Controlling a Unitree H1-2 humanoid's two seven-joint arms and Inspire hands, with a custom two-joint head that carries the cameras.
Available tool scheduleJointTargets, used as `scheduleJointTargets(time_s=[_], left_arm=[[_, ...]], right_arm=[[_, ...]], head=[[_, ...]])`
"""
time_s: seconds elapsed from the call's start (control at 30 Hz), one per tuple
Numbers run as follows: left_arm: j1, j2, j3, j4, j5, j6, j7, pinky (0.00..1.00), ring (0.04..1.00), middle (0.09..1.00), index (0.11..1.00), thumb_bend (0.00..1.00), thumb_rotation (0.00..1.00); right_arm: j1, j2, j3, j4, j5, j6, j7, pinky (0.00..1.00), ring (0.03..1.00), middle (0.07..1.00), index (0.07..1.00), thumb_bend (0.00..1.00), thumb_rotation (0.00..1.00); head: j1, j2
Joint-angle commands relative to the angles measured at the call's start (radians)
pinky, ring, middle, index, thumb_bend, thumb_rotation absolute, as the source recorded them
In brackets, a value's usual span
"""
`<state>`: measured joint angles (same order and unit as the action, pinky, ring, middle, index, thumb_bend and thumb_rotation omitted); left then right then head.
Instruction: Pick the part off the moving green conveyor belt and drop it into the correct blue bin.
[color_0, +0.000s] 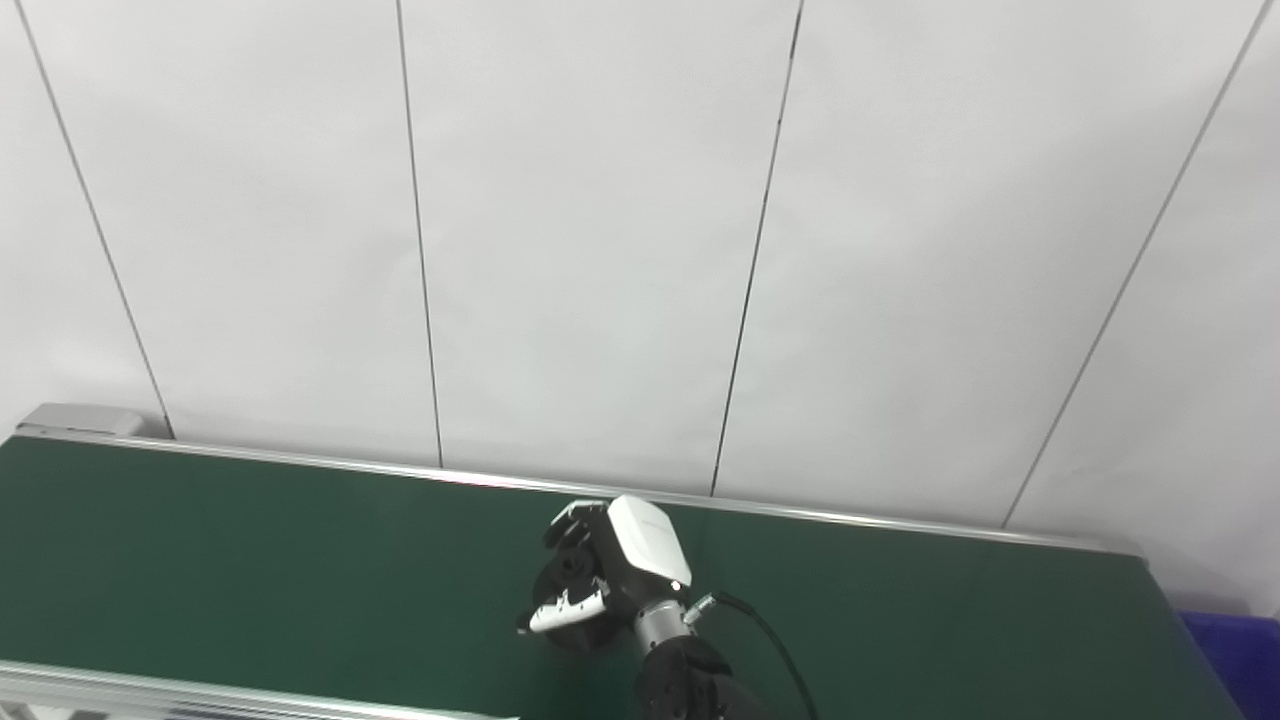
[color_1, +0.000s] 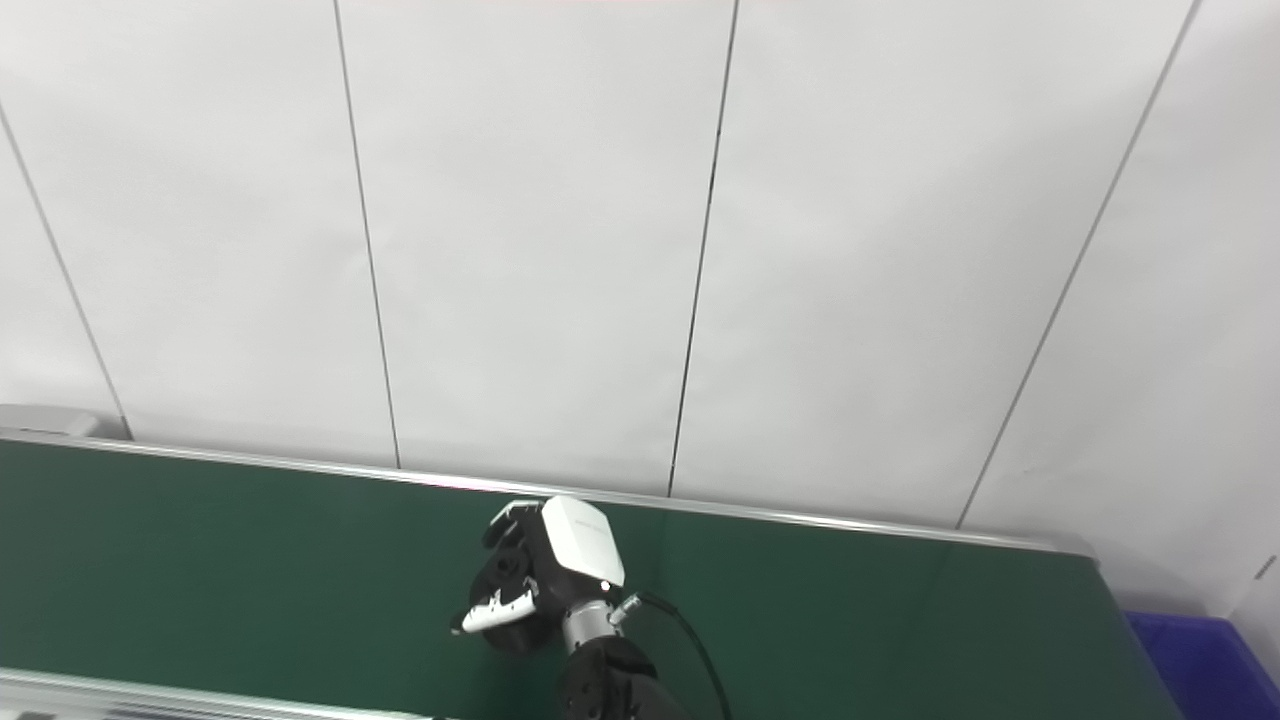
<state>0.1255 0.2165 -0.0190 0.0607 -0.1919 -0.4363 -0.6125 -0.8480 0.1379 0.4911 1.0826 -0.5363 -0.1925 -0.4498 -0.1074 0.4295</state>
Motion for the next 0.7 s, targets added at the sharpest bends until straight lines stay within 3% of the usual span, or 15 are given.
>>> scheduleJointTargets(time_s=[0.0,0.17,0.23,0.33,0.47,0.5,0.53,0.57,0.6,0.67], left_arm=[[-0.024,-0.006,0.007,-0.004,-0.018,-0.033,-0.009,0.76,0.821,0.849,0.828,0.65,0.48],[-0.04,-0.014,0.0,0.011,-0.022,-0.033,-0.023,0.78,0.828,0.854,0.833,0.64,0.5],[-0.046,-0.017,-0.001,0.017,-0.019,-0.033,-0.03,0.78,0.833,0.86,0.838,0.63,0.52],[-0.055,-0.02,0.001,0.022,-0.013,-0.033,-0.033,0.78,0.834,0.861,0.839,0.63,0.54],[-0.071,-0.01,-0.003,0.021,-0.018,-0.033,-0.033,0.8,0.849,0.873,0.848,0.62,0.57],[-0.081,-0.007,-0.005,0.024,-0.024,-0.032,-0.032,0.8,0.852,0.875,0.851,0.61,0.58],[-0.088,-0.005,-0.006,0.026,-0.028,-0.032,-0.031,0.81,0.86,0.882,0.86,0.6,0.6],[-0.096,-0.004,-0.014,0.023,-0.044,-0.024,-0.029,0.82,0.864,0.886,0.866,0.6,0.61],[-0.102,-0.003,-0.019,0.021,-0.055,-0.018,-0.028,0.84,0.878,0.897,0.877,0.59,0.63],[-0.116,-0.008,-0.035,-0.028,-0.051,0.032,-0.006,0.88,0.901,0.914,0.895,0.54,0.68]], right_arm=[[-0.006,-0.015,-0.012,-0.097,-0.01,0.005,0.013,0.45,0.414,0.487,0.548,0.51,0.0],[0.059,-0.059,-0.038,-0.254,-0.015,0.033,0.058,0.47,0.422,0.497,0.539,0.51,0.0],[0.086,-0.074,-0.053,-0.319,-0.017,0.042,0.073,0.41,0.435,0.521,0.53,0.5,0.0],[0.124,-0.097,-0.07,-0.43,-0.025,0.079,0.11,0.39,0.437,0.524,0.531,0.5,0.0],[0.156,-0.115,-0.098,-0.552,-0.028,0.126,0.153,0.38,0.431,0.512,0.543,0.5,0.0],[0.169,-0.125,-0.105,-0.6,-0.031,0.148,0.173,0.39,0.429,0.511,0.544,0.5,0.0],[0.177,-0.131,-0.112,-0.634,-0.034,0.164,0.188,0.37,0.436,0.519,0.543,0.5,0.0],[0.189,-0.141,-0.122,-0.683,-0.03,0.182,0.212,0.36,0.439,0.524,0.542,0.5,0.0],[0.198,-0.148,-0.13,-0.718,-0.027,0.196,0.231,0.35,0.446,0.526,0.538,0.5,0.0],[0.251,-0.172,-0.157,-0.832,-0.012,0.233,0.277,0.36,0.443,0.518,0.538,0.5,0.0]], head=[[-0.006,0.006],[-0.014,0.01],[-0.017,0.012],[-0.03,0.041],[-0.068,0.123],[-0.097,0.194],[-0.097,0.194],[-0.135,0.269],[-0.135,0.269],[-0.173,0.31]])
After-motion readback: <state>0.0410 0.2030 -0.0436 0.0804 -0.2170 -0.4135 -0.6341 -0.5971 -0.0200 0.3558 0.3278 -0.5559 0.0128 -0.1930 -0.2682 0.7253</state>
